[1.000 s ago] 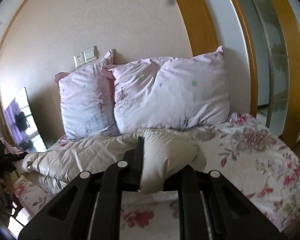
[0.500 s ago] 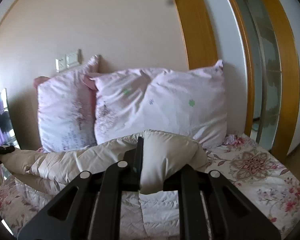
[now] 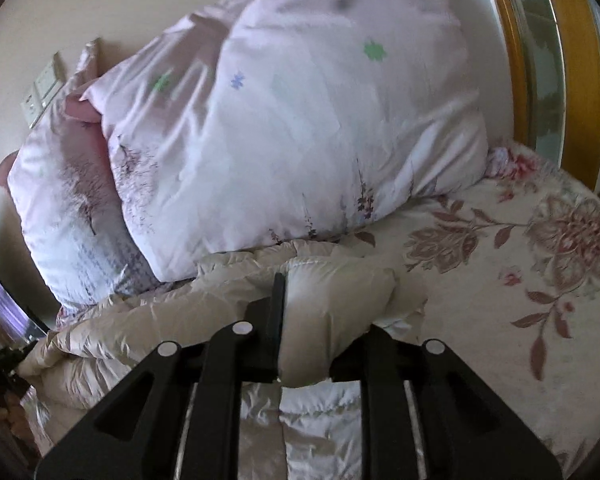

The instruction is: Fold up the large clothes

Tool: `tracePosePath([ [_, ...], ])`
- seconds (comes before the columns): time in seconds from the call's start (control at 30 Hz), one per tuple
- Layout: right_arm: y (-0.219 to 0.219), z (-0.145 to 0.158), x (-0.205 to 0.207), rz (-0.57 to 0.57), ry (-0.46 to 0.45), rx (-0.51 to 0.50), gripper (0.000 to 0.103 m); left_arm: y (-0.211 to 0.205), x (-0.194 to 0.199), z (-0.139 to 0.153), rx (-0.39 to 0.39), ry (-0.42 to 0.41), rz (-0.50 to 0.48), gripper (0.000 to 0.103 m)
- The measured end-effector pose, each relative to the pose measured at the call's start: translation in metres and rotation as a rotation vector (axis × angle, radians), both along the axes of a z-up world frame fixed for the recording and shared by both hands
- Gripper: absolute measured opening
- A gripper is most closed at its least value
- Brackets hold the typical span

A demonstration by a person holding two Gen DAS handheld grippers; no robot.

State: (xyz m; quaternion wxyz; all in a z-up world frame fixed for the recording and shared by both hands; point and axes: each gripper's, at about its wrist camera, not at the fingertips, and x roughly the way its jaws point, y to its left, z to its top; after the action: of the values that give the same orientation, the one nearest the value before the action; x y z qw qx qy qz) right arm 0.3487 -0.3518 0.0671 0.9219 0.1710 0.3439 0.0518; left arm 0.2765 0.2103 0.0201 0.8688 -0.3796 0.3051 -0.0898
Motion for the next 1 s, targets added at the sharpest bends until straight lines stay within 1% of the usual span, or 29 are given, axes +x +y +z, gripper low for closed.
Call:
tracePosePath([
  [0.03,0.0,-0.002,0.004,-0.002,0.007,0.008,0.019,0.001,0.002,-0.001,-0.015,-0.004,-0.002,0.015],
  [0.07,-0.001,-0.004,0.008,-0.004,0.014,0.017,0.024,0.002,0.004,-0.002,-0.036,-0.006,0.0,0.016],
  [0.1,-0.002,-0.005,0.013,-0.004,0.024,0.035,0.035,0.004,0.007,-0.002,-0.058,-0.007,-0.005,0.017],
  [0.13,-0.003,-0.006,0.018,-0.009,0.031,0.052,0.041,0.004,0.009,-0.003,-0.075,-0.007,-0.008,0.02],
  [0.17,-0.004,-0.005,0.022,-0.014,0.035,0.067,0.052,0.005,0.012,-0.003,-0.094,-0.004,-0.007,0.023],
  [0.2,-0.005,-0.004,0.028,-0.017,0.039,0.091,0.058,0.006,0.014,-0.003,-0.111,-0.003,-0.007,0.027],
  [0.23,-0.006,-0.003,0.031,-0.017,0.039,0.11,0.061,0.008,0.016,-0.003,-0.13,-0.003,-0.007,0.03],
  [0.3,-0.008,0.003,0.037,-0.019,0.025,0.139,0.069,0.013,0.019,-0.001,-0.177,-0.009,0.003,0.033],
  [0.37,-0.01,0.01,0.037,-0.019,-0.004,0.143,0.072,0.02,0.017,0.004,-0.219,-0.035,0.014,0.038],
  [0.43,-0.014,0.02,0.031,-0.023,-0.048,0.136,0.076,0.027,0.009,0.013,-0.227,-0.082,0.033,0.051],
  [0.47,-0.017,0.023,0.028,-0.027,-0.063,0.131,0.078,0.031,0.005,0.018,-0.221,-0.107,0.044,0.053],
  [0.53,-0.024,0.028,0.022,-0.044,-0.074,0.114,0.078,0.041,-0.006,0.029,-0.207,-0.166,0.075,0.057],
  [0.57,-0.028,0.028,0.019,-0.05,-0.069,0.107,0.078,0.044,-0.009,0.031,-0.202,-0.176,0.084,0.058],
  [0.6,-0.031,0.028,0.016,-0.057,-0.058,0.096,0.078,0.046,-0.011,0.033,-0.187,-0.169,0.091,0.058],
  [0.7,-0.039,0.02,0.012,-0.069,-0.004,0.056,0.078,0.045,-0.015,0.03,-0.096,-0.1,0.089,0.058],
  [0.77,-0.042,0.012,0.012,-0.064,0.042,0.037,0.078,0.039,-0.014,0.023,-0.022,-0.029,0.069,0.057],
  [0.83,-0.042,0.001,0.015,-0.055,0.1,0.019,0.076,0.033,-0.013,0.015,0.017,0.014,0.053,0.055],
  [0.9,-0.042,-0.012,0.019,-0.046,0.153,0.029,0.069,0.028,-0.011,0.007,0.036,0.051,0.032,0.052],
  [0.93,-0.041,-0.017,0.02,-0.039,0.172,0.036,0.066,0.024,-0.008,0.004,0.047,0.073,0.022,0.049],
  [0.97,-0.04,-0.021,0.022,-0.033,0.185,0.038,0.06,0.022,-0.008,0.001,0.057,0.087,0.019,0.047],
  [1.0,-0.037,-0.026,0.023,-0.024,0.202,0.033,0.048,0.02,-0.006,-0.002,0.071,0.104,0.016,0.043],
])
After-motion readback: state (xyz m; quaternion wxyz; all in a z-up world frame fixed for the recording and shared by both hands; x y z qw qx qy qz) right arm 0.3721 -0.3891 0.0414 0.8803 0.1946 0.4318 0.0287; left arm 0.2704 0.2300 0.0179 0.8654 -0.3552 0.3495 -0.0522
